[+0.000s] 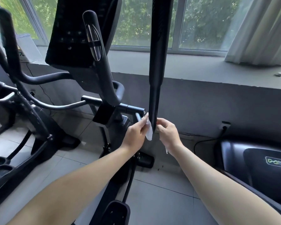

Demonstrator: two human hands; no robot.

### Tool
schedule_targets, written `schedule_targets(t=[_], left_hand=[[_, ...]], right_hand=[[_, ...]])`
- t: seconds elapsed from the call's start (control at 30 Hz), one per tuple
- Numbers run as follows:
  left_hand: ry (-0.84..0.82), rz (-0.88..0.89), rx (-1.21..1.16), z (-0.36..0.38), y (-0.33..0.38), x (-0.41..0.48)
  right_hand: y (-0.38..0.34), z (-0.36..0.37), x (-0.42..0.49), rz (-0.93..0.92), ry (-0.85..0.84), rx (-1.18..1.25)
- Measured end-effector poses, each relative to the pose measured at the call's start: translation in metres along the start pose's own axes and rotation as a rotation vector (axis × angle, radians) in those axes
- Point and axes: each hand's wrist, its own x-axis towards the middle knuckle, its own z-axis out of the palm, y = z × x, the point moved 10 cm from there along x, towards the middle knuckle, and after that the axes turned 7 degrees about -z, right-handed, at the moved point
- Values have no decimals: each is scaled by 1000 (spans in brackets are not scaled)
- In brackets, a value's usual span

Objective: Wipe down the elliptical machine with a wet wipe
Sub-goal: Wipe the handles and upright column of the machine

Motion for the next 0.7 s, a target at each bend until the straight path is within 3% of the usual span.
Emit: schedule_targets(t=[0.13,0.33,0.57,0.7], left_hand=[[80,35,24,1,1,0],[-44,22,129,20,-28,-1],[-144,-149,189,35,-60,4],[-107,-17,216,27,-45,1]], right_hand=[[2,-3,-2,-3,31,-18],[16,3,1,17,49,-47],[29,12,-6,59,54,-77],[31,9,-11,63,98,-59]])
